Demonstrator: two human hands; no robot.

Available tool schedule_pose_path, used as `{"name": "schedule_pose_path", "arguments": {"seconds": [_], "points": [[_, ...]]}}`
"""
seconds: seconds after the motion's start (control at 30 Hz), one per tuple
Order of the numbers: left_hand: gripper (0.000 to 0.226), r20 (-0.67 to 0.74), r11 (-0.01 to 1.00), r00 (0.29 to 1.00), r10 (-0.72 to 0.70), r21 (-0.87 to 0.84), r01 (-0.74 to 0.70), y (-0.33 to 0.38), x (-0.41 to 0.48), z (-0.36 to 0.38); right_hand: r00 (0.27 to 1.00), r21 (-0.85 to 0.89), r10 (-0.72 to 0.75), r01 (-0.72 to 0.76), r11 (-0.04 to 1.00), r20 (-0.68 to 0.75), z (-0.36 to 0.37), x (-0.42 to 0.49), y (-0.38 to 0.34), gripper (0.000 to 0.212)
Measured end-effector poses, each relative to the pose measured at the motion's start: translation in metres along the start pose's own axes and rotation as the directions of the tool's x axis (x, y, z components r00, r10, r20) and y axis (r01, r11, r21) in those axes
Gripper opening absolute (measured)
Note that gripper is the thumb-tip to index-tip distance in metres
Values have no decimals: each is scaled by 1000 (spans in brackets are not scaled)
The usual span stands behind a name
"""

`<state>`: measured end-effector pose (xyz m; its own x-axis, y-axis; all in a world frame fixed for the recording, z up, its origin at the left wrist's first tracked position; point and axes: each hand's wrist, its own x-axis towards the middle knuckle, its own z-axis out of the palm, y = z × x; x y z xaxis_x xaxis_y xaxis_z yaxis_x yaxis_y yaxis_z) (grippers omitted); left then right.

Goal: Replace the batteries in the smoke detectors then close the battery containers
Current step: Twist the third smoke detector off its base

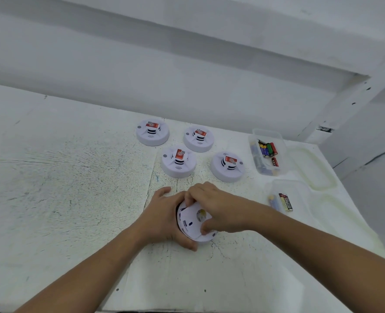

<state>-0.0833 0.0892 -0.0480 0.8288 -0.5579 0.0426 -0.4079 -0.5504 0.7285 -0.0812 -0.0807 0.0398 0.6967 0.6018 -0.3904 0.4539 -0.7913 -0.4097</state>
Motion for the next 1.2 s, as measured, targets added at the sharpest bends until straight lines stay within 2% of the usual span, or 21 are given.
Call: {"name": "schedule_pose_path", "arguments": {"seconds": [0.1,0.13,0.2,0.23,0.3,0.37,0.43,0.47,0.53,0.6,0.7,0.77,0.93,1.0,1.03,1.1,1.2], "points": [[92,-14,1000,1000,-1,22,1,1,-1,0,997,13,34,-33,999,-68,3,-10,-1,43],[97,-14,999,1000,-9,35,9,1,-1,0,994,74,59,-52,996,-95,4,-13,-1,44],[108,-17,999,1000,-23,49,24,2,-2,-1,974,324,145,-82,942,-174,6,-18,3,51],[110,-17,999,999,-31,44,31,3,-3,-2,951,477,213,-83,875,-225,6,-21,6,54],[106,-13,999,999,-43,18,44,7,-5,-4,855,700,402,-64,711,-329,10,-23,17,55],[104,-17,999,999,-38,2,38,10,-6,-5,697,797,596,-56,601,-400,17,-23,31,47],[106,-9,999,999,-35,12,35,11,-7,-6,552,749,690,-166,642,-469,28,-24,45,40],[110,-7,999,1000,-31,27,31,9,-6,-5,512,690,699,-252,679,-500,35,-23,50,38],[119,-9,999,1000,-25,48,26,9,-6,-4,478,585,692,-378,718,-540,50,-23,55,37],[120,-10,999,1000,-27,47,28,8,-6,-3,471,501,664,-437,748,-580,63,-21,58,38],[122,-15,998,999,-34,44,35,9,-6,-2,439,341,651,-596,727,-619,71,-19,60,38],[121,-15,998,999,-38,46,39,8,-7,-1,442,272,672,-676,685,-594,71,-20,59,38],[117,-24,998,999,-32,53,34,9,-7,-1,475,275,681,-668,691,-557,65,-19,57,37],[113,-30,997,999,-27,66,29,9,-7,-1,470,338,642,-579,742,-606,61,-18,51,31],[112,-29,997,999,-26,67,28,9,-7,0,473,380,602,-486,787,-643,58,-18,46,25],[111,-25,998,999,-22,64,24,8,-7,0,539,416,497,-274,867,-680,50,-18,30,14],[109,-32,998,999,1,56,0,5,-6,2,723,340,323,-130,932,-610,46,-15,5,8]]}}
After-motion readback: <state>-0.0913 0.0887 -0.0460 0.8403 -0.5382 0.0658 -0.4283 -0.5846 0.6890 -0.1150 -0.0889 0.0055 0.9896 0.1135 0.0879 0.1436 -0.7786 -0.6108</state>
